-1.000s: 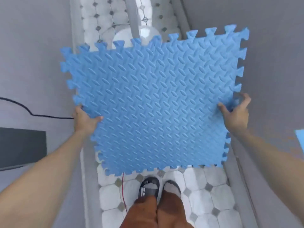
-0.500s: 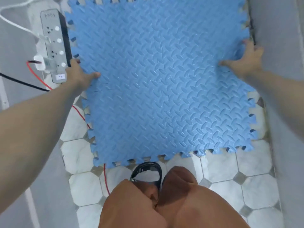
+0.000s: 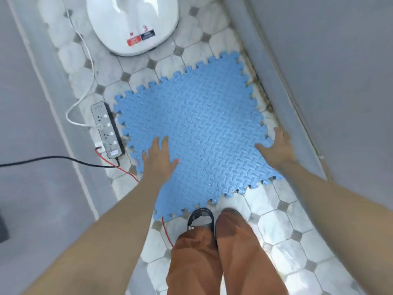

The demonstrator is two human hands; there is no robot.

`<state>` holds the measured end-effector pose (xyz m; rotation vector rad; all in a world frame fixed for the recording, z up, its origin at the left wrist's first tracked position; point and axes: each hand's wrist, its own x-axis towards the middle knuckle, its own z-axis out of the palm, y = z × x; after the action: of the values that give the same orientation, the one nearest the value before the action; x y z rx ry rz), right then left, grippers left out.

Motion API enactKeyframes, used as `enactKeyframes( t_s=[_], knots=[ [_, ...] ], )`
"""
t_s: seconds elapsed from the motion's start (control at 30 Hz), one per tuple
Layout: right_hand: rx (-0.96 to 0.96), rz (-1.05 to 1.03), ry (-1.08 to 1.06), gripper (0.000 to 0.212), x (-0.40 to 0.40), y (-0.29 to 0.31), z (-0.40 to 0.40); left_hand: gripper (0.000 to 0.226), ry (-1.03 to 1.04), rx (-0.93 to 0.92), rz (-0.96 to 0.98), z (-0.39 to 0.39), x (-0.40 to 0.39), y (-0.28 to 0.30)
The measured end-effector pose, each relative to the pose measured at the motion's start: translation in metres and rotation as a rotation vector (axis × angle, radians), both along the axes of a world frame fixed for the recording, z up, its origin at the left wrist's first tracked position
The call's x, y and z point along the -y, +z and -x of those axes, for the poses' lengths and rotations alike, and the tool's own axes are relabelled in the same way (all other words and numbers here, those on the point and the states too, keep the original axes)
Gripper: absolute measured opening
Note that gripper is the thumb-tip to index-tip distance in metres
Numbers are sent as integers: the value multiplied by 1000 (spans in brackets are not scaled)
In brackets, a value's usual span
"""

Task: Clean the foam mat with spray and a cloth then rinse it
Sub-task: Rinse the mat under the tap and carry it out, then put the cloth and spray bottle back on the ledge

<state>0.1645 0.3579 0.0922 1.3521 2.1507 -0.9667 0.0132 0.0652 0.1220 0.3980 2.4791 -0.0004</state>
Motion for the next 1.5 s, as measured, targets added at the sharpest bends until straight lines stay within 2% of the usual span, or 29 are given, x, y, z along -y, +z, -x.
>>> enactKeyframes(
  t_s=[0.07, 0.23, 0.33, 0.53, 0.73, 0.93, 1.1, 1.3, 1.37, 1.43, 1.5],
  knots=[
    [47, 21, -82, 83, 8, 55, -31, 76, -91, 30, -13, -14, -23, 57],
    [97, -18, -124, 68, 12, 172, -101, 72, -243, 130, -97, -37, -76, 174],
    [126, -51, -206, 68, 13, 223, -152, 70, -385, 126, -130, -48, -111, 222],
    [133, -32, -601, 73, 54, 275, -272, 68, -666, 153, -63, -83, -166, 280],
    [106, -6, -1209, 77, 158, 336, -394, 70, -971, 161, -9, -169, -206, 327],
    [122, -20, -1755, 74, 287, 369, -495, 72, -1340, 202, 31, -321, -223, 351],
    [59, -23, -2178, 74, 399, 367, -544, 75, -1616, 266, 40, -460, -201, 346],
    [50, -56, -2481, 74, 513, 345, -572, 78, -1889, 300, 51, -599, -139, 319],
    [45, -40, -2560, 85, 546, 326, -574, 78, -1994, 302, 82, -635, -114, 307],
    [38, -52, -2679, 90, 571, 308, -571, 78, -2110, 309, 88, -666, -89, 292],
    [16, -56, -2794, 85, 580, 298, -568, 78, -2221, 314, 87, -695, -65, 272]
  ],
)
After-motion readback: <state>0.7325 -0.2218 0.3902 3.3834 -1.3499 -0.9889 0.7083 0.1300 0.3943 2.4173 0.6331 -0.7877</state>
